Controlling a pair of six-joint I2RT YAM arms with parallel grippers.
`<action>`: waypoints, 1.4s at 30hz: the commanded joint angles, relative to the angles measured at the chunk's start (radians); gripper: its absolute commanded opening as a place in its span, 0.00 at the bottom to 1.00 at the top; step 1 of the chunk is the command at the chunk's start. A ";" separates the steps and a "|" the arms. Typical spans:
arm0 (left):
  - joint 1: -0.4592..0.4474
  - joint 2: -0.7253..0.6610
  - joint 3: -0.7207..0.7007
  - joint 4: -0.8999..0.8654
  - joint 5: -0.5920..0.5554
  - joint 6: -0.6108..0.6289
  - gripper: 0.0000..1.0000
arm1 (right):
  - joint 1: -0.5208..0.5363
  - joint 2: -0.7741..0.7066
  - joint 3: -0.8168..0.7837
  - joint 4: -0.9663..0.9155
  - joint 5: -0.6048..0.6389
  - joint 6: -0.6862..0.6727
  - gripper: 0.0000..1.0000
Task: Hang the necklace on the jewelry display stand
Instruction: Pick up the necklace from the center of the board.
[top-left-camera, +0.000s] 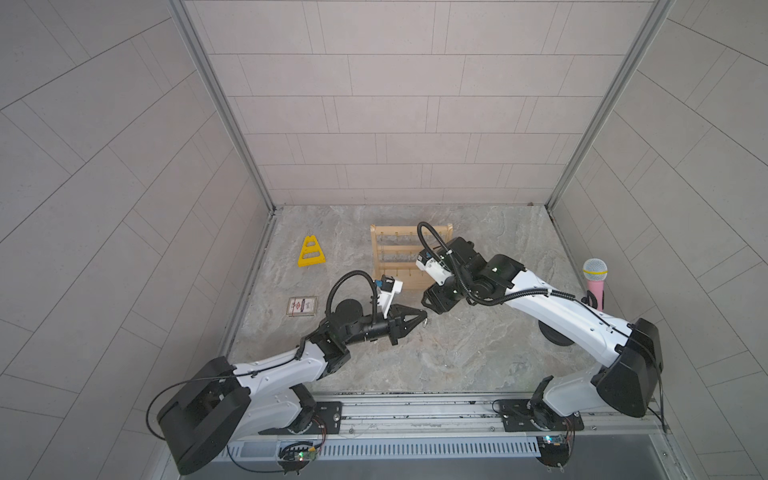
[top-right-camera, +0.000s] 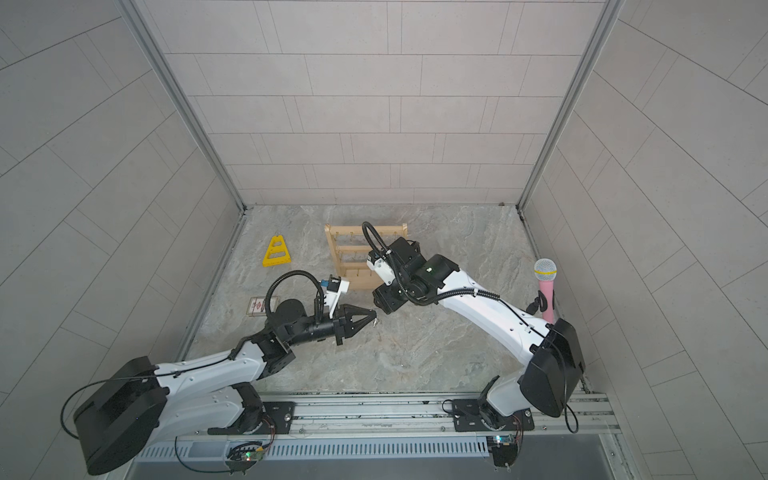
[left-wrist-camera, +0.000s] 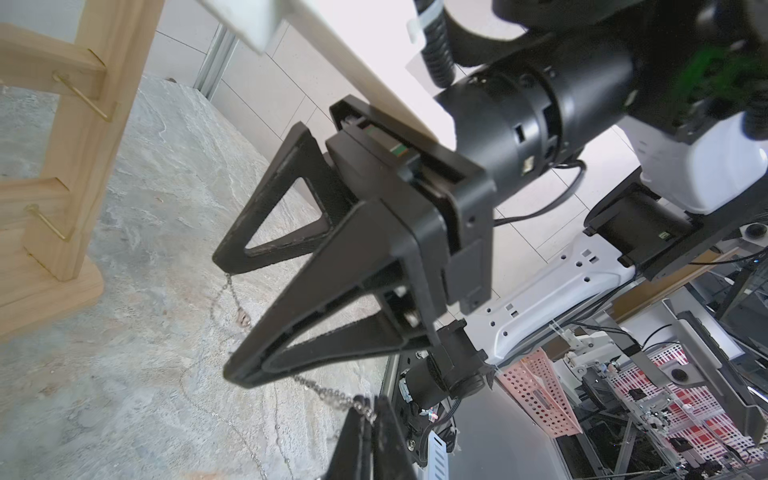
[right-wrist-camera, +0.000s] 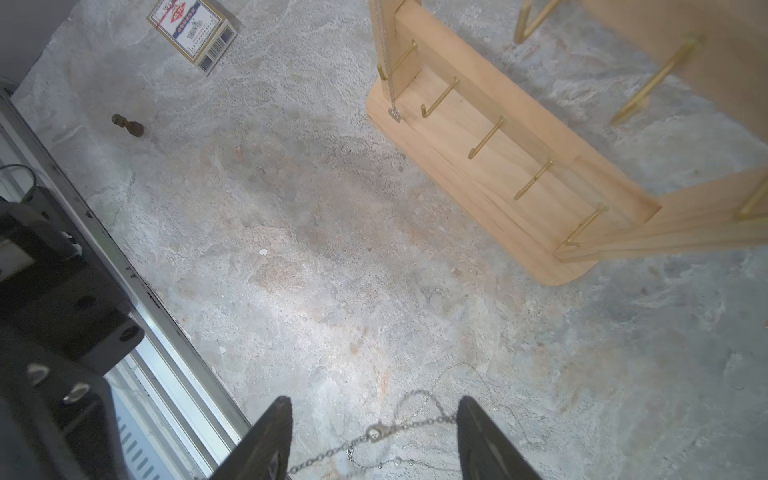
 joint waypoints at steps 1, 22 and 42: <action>-0.005 -0.018 0.029 0.002 0.013 0.005 0.06 | -0.020 -0.043 -0.025 0.052 -0.109 0.021 0.65; 0.023 -0.089 0.054 -0.088 0.007 0.005 0.06 | -0.099 -0.078 -0.088 0.108 -0.202 0.019 0.67; 0.037 -0.175 0.192 -0.240 0.014 -0.008 0.08 | -0.099 -0.239 -0.252 0.438 -0.504 -0.093 0.56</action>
